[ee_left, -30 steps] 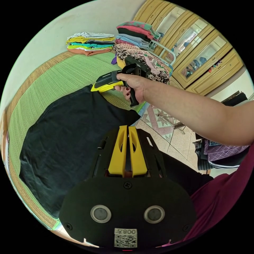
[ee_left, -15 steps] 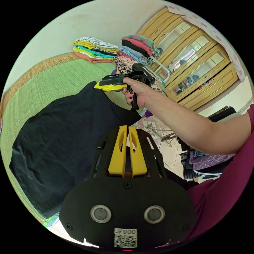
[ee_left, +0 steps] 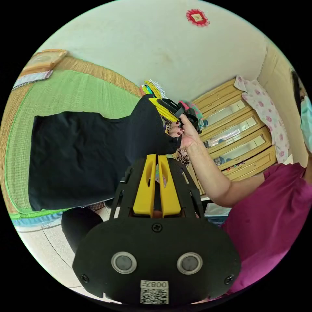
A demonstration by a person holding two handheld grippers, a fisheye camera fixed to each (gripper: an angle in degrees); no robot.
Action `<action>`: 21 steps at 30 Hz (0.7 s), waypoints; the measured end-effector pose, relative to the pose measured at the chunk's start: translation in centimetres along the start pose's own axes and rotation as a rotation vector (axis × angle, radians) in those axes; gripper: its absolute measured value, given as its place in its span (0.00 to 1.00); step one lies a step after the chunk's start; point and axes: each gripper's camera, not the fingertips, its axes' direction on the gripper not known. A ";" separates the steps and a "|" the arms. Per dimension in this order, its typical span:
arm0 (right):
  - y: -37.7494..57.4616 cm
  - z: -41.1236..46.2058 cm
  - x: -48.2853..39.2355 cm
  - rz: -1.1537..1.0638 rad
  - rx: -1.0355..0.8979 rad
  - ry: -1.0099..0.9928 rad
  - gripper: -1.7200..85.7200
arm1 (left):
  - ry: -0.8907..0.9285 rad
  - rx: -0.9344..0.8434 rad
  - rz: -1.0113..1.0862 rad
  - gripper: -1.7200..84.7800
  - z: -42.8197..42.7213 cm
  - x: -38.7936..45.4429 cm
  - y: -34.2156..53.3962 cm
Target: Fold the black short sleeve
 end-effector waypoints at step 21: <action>1.9 31.4 -5.7 -0.046 -0.273 0.188 0.03 | 0.076 0.216 -0.478 0.03 -28.6 -16.9 -0.2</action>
